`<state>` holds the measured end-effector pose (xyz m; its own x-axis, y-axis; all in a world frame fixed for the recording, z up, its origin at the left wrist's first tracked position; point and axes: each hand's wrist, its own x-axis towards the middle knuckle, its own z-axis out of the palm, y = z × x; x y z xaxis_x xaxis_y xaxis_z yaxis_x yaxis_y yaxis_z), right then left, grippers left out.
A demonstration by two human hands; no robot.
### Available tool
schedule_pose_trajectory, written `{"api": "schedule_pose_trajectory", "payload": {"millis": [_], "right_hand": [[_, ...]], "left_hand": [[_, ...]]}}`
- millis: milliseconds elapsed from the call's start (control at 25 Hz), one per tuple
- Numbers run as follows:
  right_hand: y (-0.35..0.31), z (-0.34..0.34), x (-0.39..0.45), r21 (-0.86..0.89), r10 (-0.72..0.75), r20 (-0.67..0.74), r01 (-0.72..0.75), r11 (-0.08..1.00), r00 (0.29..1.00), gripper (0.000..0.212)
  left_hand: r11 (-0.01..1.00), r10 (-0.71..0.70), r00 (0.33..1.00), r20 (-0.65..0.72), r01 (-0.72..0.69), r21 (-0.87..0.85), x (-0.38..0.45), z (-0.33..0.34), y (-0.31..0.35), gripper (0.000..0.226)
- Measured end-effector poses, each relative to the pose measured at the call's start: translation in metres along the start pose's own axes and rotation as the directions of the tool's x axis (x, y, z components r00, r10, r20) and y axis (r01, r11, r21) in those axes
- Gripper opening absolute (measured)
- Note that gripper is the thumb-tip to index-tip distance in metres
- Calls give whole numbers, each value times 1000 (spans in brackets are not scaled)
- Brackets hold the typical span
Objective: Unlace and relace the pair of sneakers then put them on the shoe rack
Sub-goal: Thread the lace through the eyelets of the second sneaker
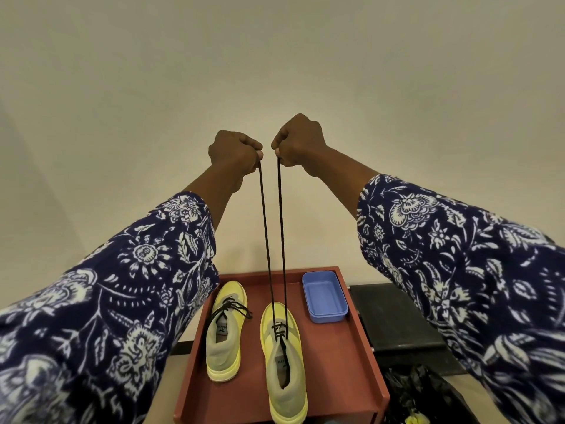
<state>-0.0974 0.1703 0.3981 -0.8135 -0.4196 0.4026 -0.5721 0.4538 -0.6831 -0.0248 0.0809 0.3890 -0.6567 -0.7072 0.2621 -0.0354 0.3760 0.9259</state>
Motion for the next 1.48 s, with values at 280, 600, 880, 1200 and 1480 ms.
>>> {"api": "schedule_pose_trajectory", "payload": {"millis": [280,600,880,1200,1480], "right_hand": [[0,1,4,-19,6,2,-6,1000,1000,20],[2,2,2,-13,-17,6,17,1000,1000,18],[9,4,-1,-5,8,10,-8,1000,1000,19],[33,11,-12,-19,43,49,-43,999,998,20],[74,15,-33,-47,91,100,-87,995,991,19]], "left_hand": [[1000,5,1000,6,-5,-12,0,-1,0,15],[1000,19,1000,15,-19,-8,1,1,-4,13],[1000,7,1000,0,-7,-17,0,0,-12,14],[998,-42,999,-10,41,-54,-4,-4,-37,13],[993,-107,994,1,107,-50,-14,-5,-78,15]]}}
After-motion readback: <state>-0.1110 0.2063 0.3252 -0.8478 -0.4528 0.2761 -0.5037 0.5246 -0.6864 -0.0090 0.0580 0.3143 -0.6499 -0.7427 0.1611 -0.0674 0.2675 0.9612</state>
